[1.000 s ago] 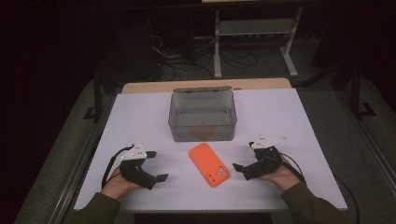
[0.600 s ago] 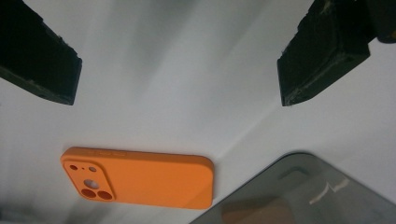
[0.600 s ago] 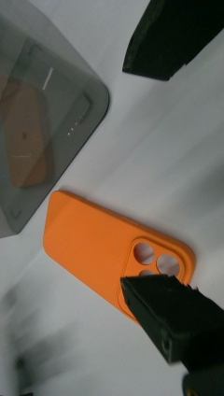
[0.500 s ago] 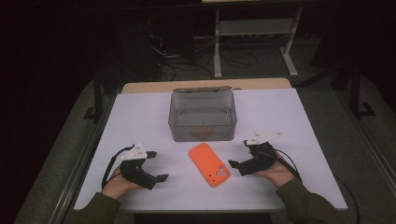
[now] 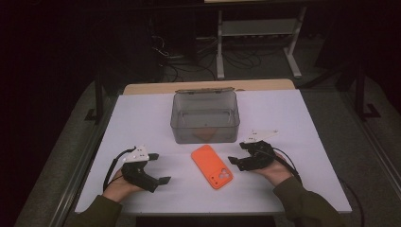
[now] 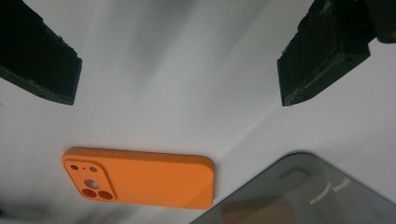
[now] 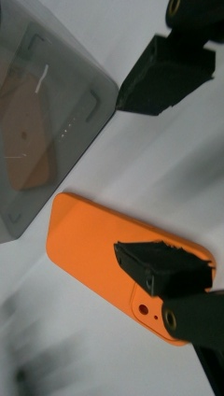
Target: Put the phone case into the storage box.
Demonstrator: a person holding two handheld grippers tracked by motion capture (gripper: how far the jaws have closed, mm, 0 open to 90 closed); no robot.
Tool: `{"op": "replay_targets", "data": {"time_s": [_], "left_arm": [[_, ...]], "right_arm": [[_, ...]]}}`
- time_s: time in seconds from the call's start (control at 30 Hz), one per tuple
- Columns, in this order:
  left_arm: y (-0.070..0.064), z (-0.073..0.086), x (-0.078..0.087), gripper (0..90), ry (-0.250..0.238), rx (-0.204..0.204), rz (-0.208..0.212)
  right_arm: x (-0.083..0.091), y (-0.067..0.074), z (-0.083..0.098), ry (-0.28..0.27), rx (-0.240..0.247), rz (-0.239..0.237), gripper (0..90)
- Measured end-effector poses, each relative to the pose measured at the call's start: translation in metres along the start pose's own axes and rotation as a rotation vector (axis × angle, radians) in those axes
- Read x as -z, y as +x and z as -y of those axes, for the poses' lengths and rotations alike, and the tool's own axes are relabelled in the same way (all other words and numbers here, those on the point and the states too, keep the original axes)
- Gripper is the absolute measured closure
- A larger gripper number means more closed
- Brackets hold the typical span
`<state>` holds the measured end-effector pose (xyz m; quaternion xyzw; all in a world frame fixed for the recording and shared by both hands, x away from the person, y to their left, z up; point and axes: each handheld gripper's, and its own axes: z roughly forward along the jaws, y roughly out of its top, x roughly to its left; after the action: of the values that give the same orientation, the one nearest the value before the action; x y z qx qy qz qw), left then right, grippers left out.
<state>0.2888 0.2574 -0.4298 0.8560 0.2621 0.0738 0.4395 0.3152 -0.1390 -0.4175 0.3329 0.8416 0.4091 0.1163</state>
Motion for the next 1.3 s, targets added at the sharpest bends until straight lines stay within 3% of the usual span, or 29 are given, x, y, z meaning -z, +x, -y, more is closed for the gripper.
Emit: {"op": "replay_targets", "data": {"time_s": [0.17,0.33,0.93,1.3], "left_arm": [[0.0,0.0,0.0,0.0,-0.003,0.001,0.0],[0.0,0.0,0.0,0.0,-0.001,0.0,0.0],[-0.001,0.0,0.0,0.0,-0.003,0.002,0.0],[-0.001,0.0,0.0,0.0,-0.002,0.002,0.002]], "right_arm": [[-0.003,0.0,-0.002,0.01,-0.004,0.001,37.2],[-0.01,0.001,-0.005,0.033,0.008,0.002,52.1],[-0.028,0.001,-0.016,0.055,0.01,0.006,85.9],[-0.042,0.004,-0.022,0.066,0.025,0.015,88.5]]}}
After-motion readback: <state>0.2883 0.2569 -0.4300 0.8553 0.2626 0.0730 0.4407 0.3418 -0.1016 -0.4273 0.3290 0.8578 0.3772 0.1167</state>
